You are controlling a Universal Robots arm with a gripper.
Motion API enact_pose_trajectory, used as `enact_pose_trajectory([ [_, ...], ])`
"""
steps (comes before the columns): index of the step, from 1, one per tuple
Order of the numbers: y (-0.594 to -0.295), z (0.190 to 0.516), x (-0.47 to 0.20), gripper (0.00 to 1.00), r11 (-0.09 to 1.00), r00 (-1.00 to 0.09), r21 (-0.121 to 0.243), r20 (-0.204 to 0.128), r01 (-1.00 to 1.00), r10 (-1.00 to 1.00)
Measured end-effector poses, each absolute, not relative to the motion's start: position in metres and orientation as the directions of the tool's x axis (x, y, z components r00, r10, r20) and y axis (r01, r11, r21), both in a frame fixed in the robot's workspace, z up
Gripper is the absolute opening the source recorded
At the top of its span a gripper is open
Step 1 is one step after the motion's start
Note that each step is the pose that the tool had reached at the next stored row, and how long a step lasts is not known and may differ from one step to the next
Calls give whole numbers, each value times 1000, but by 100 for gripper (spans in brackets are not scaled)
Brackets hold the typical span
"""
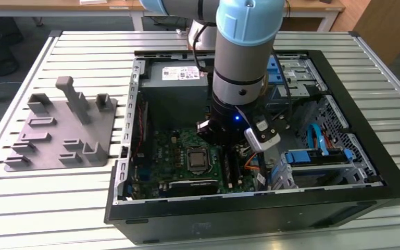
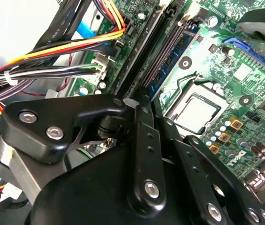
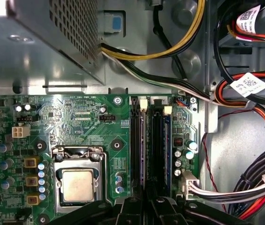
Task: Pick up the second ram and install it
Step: 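Insert the second ram into the second slot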
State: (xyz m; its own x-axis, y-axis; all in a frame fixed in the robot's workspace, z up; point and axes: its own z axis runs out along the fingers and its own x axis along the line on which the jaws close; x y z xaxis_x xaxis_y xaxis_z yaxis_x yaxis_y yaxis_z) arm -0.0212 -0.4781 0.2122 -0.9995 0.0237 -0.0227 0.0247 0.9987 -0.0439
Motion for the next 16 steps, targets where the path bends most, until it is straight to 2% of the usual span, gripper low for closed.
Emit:
enact_pose_trajectory([
  [16,-482,212,-21,14,998,-999,-45,-23,40,39],
])
